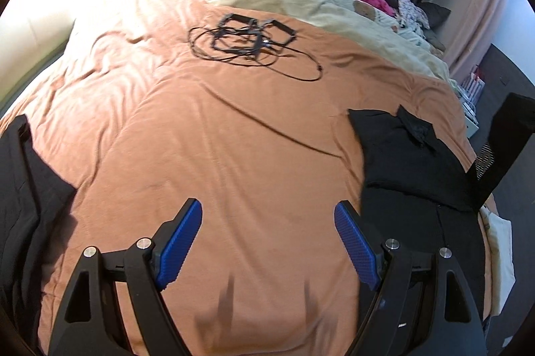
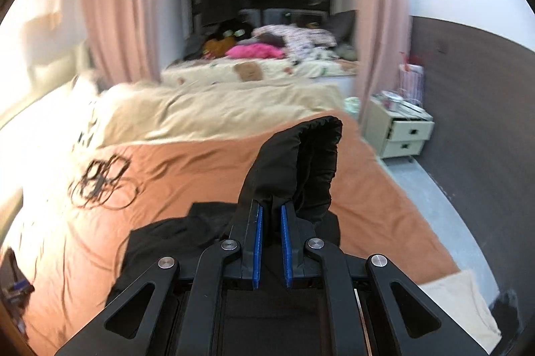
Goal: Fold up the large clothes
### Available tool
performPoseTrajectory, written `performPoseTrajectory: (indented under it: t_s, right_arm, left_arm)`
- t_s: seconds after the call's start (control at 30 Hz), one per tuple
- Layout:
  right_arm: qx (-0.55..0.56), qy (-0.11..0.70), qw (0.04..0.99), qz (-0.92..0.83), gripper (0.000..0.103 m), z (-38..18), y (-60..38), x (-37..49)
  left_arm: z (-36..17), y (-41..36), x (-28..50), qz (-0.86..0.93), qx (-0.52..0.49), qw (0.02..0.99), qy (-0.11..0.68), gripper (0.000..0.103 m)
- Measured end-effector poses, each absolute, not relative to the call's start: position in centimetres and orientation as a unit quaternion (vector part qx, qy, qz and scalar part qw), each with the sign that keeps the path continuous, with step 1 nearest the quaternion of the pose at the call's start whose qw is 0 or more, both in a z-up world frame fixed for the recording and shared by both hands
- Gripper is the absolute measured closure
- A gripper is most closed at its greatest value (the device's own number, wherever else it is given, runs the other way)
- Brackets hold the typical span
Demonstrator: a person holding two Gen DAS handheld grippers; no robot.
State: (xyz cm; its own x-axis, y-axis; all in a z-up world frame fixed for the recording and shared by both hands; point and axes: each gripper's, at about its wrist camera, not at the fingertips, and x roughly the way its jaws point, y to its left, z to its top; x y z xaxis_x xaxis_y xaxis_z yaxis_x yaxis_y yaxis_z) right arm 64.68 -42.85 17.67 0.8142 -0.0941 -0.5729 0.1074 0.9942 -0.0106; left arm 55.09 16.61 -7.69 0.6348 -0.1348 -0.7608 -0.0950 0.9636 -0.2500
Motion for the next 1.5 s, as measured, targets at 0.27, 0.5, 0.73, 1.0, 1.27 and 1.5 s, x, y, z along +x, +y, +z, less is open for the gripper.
performPoseTrajectory:
  t_s: [0.27, 0.5, 0.73, 1.0, 1.27, 1.5]
  right_arm:
    - [-0.032, 0.351, 0.936, 0.005, 0.071, 10.8, -31.9, 69.6]
    - [-0.026, 0.374, 0.925, 0.063, 0.028, 7.4, -27.8, 69.5]
    - [-0.032, 0.395, 0.917, 0.048, 0.028, 6.2, -31.6, 65.9]
    - [0.013, 0.407, 0.913, -0.002, 0.028, 3.8, -40.5, 59.4]
    - [0.062, 0.414, 0.907, -0.038, 0.028, 0.7, -48.6, 52.5]
    - [0.08, 0.41, 0.908, -0.04, 0.028, -1.0, -51.7, 47.7]
  left_arm:
    - [-9.3, 20.7, 53.9, 0.01, -0.143, 0.888, 0.436, 0.021]
    - [-10.4, 20.8, 53.5, 0.009, -0.143, 0.885, 0.444, 0.021]
    - [-10.9, 18.3, 52.6, -0.016, -0.154, 0.883, 0.444, 0.021]
    - [-9.9, 13.6, 49.8, -0.048, -0.149, 0.887, 0.434, 0.021]
    - [-9.3, 7.9, 46.5, -0.077, -0.139, 0.888, 0.432, 0.021]
    - [-9.5, 4.6, 43.5, -0.095, -0.147, 0.885, 0.431, 0.021]
